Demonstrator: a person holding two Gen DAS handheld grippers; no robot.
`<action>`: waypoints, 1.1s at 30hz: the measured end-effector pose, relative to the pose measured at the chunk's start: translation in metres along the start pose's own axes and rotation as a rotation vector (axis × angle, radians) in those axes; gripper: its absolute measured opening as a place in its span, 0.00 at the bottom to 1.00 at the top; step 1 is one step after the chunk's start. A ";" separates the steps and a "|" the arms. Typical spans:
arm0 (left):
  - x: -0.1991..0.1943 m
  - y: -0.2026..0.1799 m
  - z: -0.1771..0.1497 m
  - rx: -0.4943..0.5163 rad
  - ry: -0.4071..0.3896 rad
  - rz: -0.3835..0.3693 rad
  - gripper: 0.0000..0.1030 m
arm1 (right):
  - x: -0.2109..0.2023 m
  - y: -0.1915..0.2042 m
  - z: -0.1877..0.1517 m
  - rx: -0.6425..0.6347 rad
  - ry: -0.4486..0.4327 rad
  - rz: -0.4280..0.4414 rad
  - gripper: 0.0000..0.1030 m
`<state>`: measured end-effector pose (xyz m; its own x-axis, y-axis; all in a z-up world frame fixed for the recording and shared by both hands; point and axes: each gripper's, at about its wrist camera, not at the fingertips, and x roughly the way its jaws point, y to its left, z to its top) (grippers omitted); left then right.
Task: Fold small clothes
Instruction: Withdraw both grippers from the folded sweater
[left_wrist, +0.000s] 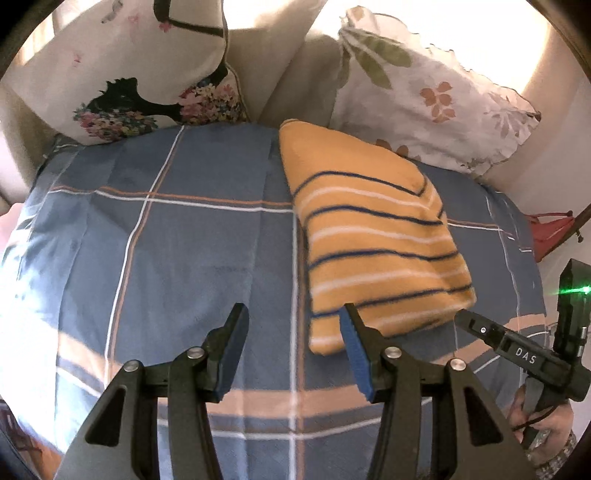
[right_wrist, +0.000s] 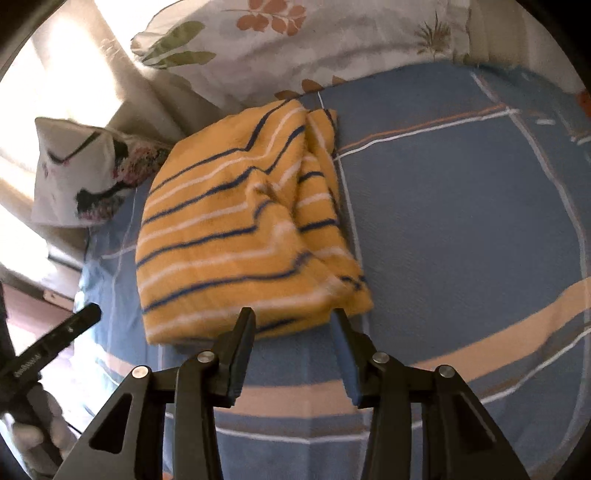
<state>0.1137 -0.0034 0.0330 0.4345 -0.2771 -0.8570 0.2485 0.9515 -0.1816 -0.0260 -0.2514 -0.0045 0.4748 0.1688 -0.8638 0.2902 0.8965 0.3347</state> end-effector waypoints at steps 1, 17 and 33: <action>-0.004 -0.005 -0.006 -0.002 -0.010 0.007 0.49 | -0.004 -0.002 -0.003 -0.012 -0.002 -0.004 0.47; -0.068 -0.059 -0.064 0.003 -0.157 0.128 0.59 | -0.044 0.005 -0.040 -0.209 -0.040 -0.001 0.55; -0.071 -0.069 -0.079 -0.024 -0.150 0.160 0.59 | -0.048 0.000 -0.054 -0.233 -0.030 0.003 0.56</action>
<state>-0.0031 -0.0386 0.0683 0.5913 -0.1372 -0.7947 0.1460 0.9873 -0.0618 -0.0935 -0.2377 0.0161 0.5007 0.1628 -0.8502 0.0906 0.9669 0.2385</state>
